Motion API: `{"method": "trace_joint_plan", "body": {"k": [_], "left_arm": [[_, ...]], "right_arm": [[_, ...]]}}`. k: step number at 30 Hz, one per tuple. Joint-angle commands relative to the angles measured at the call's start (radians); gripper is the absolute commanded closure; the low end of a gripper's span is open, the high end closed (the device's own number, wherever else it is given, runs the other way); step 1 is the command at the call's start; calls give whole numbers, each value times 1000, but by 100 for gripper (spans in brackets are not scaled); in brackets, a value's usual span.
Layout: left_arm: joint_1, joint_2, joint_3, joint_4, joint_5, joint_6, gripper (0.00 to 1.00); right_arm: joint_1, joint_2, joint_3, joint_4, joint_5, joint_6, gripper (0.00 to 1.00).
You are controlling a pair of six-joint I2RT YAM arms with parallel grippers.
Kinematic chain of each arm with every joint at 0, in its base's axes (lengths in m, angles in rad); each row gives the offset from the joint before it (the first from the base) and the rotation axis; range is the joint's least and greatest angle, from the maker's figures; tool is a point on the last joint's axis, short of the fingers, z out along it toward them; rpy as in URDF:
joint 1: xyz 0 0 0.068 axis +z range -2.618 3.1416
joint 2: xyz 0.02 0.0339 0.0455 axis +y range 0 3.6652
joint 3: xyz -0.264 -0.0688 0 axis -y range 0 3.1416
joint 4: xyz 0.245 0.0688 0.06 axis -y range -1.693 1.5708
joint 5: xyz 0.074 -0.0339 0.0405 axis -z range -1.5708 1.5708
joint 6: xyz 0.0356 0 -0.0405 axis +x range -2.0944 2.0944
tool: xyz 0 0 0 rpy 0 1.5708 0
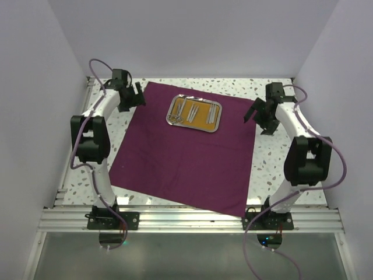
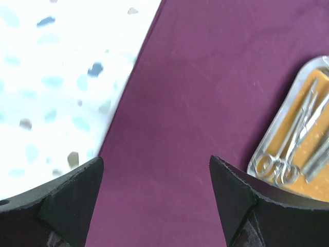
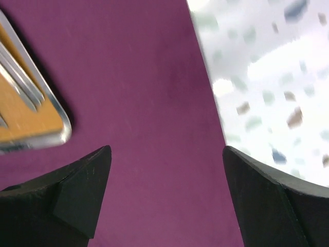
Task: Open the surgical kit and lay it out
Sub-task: Open the surgical kit at the center of the board.
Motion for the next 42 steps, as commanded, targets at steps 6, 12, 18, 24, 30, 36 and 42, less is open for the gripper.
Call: {"method": "trace_joint_plan", "body": {"k": [6,12,18,24,30,36,42], "left_arm": [[50,120,98,73,120,102,13],[94,168,85,70,139,102,16],[97,160,35,68,105,119,22],[99,159,-34,53,79,111,59],[100,85,-186,86,64,108,100],[100,-30,-332,112,53,110,100],[100,-90,-396,108,15,119,100]], "right_arm": [[-33,314,291,96,72,-57,9],[-67,449,420,91,146,-77,11],[-74,593,500,77,126,-90,20],[-73,696,563,128,53,-61,38],[-70,810,707,100,-26,-38,70],[-67,919,851,71,-55,-13,100],[-63,1003,1000,42,-66,15,100]]}}
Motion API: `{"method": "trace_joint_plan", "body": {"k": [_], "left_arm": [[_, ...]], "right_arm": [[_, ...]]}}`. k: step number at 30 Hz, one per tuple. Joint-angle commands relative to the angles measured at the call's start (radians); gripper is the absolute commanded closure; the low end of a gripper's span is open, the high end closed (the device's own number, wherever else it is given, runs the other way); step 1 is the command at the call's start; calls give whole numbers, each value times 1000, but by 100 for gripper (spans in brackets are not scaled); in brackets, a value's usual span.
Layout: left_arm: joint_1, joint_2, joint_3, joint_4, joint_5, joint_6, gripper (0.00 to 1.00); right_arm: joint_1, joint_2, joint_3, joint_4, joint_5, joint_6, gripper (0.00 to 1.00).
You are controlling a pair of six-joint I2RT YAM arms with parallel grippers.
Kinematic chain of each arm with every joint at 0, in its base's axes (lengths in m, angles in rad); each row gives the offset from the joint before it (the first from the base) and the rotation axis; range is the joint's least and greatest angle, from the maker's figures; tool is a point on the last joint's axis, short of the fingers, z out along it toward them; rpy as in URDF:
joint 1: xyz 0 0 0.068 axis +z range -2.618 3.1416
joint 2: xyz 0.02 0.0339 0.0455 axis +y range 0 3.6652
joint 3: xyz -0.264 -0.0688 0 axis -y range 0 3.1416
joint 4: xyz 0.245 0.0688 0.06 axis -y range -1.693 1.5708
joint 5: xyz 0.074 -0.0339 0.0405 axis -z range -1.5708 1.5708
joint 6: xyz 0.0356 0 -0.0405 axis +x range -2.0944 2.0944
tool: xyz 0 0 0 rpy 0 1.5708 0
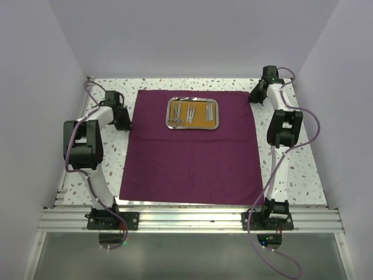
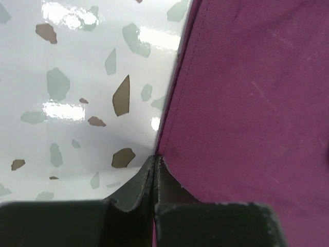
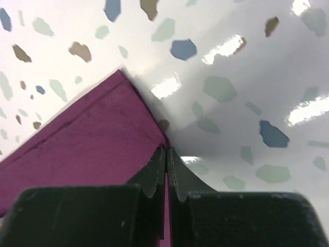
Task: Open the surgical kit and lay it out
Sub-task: Open the surgical kit at the center of the board, then pick up the medical item from the container.
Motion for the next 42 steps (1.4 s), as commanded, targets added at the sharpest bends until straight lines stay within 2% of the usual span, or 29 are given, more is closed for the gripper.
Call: {"method": "trace_joint_plan", "body": {"k": [1,2,3,4,5,6,7,8,9,14,16,21,25,26,31,35,42], "left_arm": [[4,-23,-30,-55,-58,21,100],[2,-18,-14,-65,-70,21,84],[3,-14,-3,-68,-74,21,73],[4,-12,11,-73,-75,20,60],[2,-9,26,-78,-77,18,42],[3,-4,58,-78,-83,17,37],[4,-3,77,-79,-87,14,34],[2,0,123,-88,-90,14,32],[3,9,147,-93,-94,14,32],[2,46,322,-137,-98,0,32],[4,37,341,-137,-87,-12,33],[2,-42,284,-107,-32,-35,34],[2,-124,175,-82,8,-41,34],[2,-159,127,-70,23,-43,34],[-1,-259,-6,-39,72,-67,35],[-1,-346,-101,-22,114,-74,35],[-1,-466,-208,-6,117,-71,35]], "right_arm": [[12,109,53,-58,-9,23,100],[12,113,72,-64,-12,25,100],[12,114,81,-68,-17,25,100],[12,112,86,-73,-21,14,96],[11,106,84,-75,-25,7,61],[11,78,66,-62,-25,-1,39],[11,62,57,-59,-12,-16,25],[9,45,49,-59,-5,-21,15],[7,19,52,-61,4,-26,14],[4,-80,69,-67,38,-41,14],[12,-146,61,-65,38,-39,15],[72,-285,-26,-47,-3,-44,21],[210,-348,-81,-26,14,-73,27],[227,-350,-100,-7,8,-73,33],[312,-275,-59,-22,11,-47,50],[353,-177,81,-84,46,-43,51],[359,-75,162,-102,132,-24,53]]}}
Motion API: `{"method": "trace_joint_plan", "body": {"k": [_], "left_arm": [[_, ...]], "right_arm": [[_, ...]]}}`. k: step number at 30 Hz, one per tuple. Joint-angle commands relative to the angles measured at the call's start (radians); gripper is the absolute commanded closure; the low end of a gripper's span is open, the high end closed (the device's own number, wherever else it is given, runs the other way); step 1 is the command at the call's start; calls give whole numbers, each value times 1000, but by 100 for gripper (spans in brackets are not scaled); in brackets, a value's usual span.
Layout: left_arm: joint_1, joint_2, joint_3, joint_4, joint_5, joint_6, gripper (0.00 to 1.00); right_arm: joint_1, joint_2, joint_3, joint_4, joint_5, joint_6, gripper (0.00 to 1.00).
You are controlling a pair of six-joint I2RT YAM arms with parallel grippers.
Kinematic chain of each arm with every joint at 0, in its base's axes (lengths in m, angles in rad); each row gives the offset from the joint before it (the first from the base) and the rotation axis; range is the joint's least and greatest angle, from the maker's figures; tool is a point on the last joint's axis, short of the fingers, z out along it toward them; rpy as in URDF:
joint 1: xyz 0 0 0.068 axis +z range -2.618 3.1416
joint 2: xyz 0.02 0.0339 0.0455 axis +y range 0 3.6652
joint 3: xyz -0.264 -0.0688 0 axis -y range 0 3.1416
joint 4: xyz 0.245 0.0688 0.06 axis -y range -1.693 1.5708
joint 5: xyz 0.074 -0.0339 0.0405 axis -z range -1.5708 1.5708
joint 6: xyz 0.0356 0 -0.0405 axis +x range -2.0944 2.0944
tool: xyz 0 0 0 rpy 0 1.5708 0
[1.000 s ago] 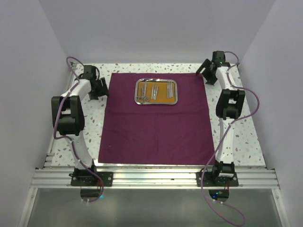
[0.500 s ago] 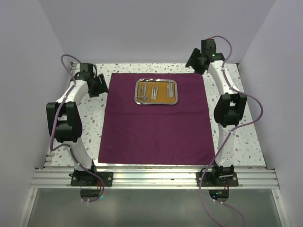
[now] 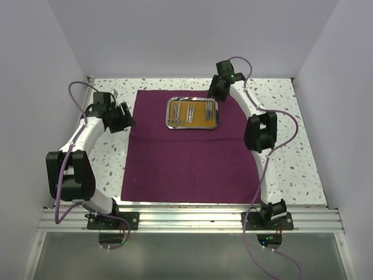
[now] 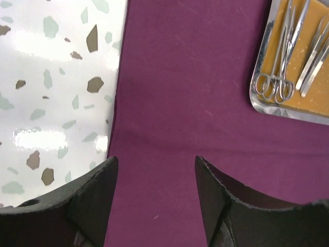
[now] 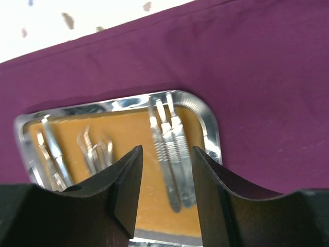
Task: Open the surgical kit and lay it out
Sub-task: Pick up the medical item from the container.
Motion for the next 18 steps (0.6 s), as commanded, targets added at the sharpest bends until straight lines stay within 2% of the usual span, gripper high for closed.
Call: {"method": "trace_joint_plan", "body": {"k": [1,18], "left_arm": [[0,-77,-43,51,25,-9,35],[0,-126,-151,59,16,11,35]], "right_arm": [[-11,14,78,-29,71,11,54],[29,89,105,-41,105,3,64]]}}
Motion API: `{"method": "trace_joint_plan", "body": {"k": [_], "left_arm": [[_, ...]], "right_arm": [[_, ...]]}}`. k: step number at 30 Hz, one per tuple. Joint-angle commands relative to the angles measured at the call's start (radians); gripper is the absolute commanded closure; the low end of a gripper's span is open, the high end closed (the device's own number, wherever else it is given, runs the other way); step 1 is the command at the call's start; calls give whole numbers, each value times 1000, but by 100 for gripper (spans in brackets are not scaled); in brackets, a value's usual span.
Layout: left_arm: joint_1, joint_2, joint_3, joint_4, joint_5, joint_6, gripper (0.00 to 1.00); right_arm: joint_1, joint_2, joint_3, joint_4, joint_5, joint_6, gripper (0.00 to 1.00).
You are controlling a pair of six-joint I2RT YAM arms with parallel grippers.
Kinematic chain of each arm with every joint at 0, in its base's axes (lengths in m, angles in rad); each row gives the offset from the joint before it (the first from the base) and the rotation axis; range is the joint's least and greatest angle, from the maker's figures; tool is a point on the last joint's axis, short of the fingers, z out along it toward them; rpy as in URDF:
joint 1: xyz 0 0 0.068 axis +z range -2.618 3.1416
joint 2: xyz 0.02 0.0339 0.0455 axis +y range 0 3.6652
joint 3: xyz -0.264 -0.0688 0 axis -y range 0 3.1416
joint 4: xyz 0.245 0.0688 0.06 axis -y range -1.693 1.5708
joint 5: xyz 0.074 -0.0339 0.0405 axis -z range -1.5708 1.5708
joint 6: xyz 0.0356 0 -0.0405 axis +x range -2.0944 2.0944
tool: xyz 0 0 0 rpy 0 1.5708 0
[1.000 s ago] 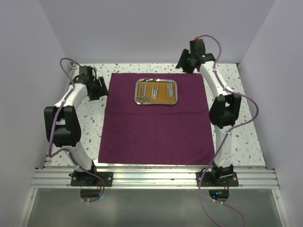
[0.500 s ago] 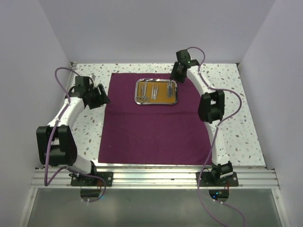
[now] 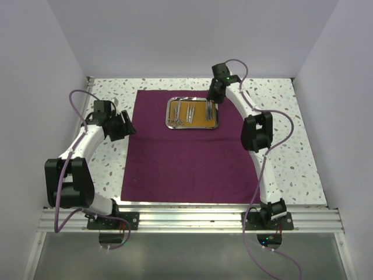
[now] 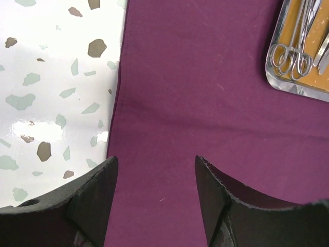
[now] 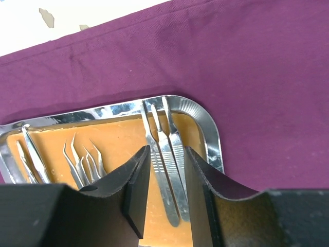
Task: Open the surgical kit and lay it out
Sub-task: Pick up the medical item from the container.
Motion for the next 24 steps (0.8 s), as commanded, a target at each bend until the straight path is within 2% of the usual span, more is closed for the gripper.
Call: {"method": "trace_joint_plan", "body": {"k": [1,9,20,24], "left_arm": [[0,-32,-19,46,7,15,35],[-1,-40,-42,55,9,18,35],[0,-15,-25,52,-3,25,35],[-1,-7,-29,49,-19,32,35]], "right_arm": [[9,25,59,-14,30,-3,64],[17,54,87,-30,105,6,71],[23,117,142,-47,134,3,73],[68,143,185,-73,229,-113,73]]}}
